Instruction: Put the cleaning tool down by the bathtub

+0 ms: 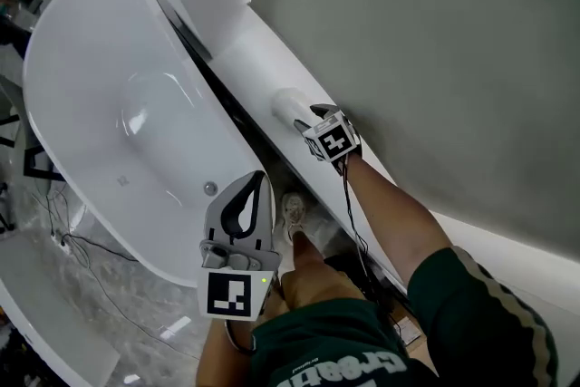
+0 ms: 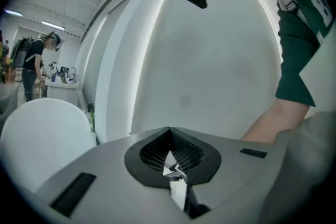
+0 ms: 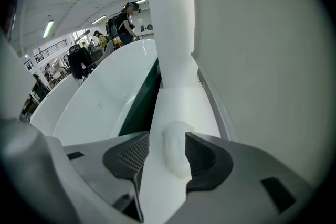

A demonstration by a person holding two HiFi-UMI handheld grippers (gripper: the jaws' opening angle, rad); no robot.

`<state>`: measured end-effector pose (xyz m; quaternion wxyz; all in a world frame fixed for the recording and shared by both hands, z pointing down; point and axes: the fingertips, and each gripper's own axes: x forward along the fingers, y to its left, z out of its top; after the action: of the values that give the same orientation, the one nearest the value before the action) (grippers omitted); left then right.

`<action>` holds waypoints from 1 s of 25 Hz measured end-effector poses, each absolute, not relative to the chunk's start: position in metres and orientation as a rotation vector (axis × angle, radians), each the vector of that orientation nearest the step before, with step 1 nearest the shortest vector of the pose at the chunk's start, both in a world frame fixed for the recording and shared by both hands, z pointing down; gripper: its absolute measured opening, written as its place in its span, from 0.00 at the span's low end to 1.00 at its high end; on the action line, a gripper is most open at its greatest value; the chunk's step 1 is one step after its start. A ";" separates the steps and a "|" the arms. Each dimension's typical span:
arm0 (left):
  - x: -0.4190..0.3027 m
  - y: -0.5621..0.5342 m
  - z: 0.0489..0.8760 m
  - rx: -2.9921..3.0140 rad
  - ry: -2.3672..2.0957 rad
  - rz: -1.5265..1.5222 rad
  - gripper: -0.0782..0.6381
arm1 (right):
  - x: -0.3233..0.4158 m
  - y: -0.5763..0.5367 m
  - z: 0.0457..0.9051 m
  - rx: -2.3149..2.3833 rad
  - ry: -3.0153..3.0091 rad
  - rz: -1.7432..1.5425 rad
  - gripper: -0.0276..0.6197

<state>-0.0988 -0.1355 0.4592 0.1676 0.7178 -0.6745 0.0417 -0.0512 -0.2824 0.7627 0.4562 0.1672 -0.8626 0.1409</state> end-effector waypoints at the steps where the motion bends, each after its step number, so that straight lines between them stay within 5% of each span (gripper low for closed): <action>1: -0.097 -0.135 0.453 2.047 -1.915 0.105 0.11 | -0.051 -0.280 0.752 0.424 -2.135 0.352 0.38; 25: -0.084 -0.102 0.340 2.286 -1.898 0.141 0.11 | -0.045 -0.254 0.513 0.705 -2.541 0.304 0.38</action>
<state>-0.0841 -0.1024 0.3405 0.0833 0.7660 -0.6357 0.0471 -0.0446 -0.2537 0.5131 0.2414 0.2577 -0.9290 0.1110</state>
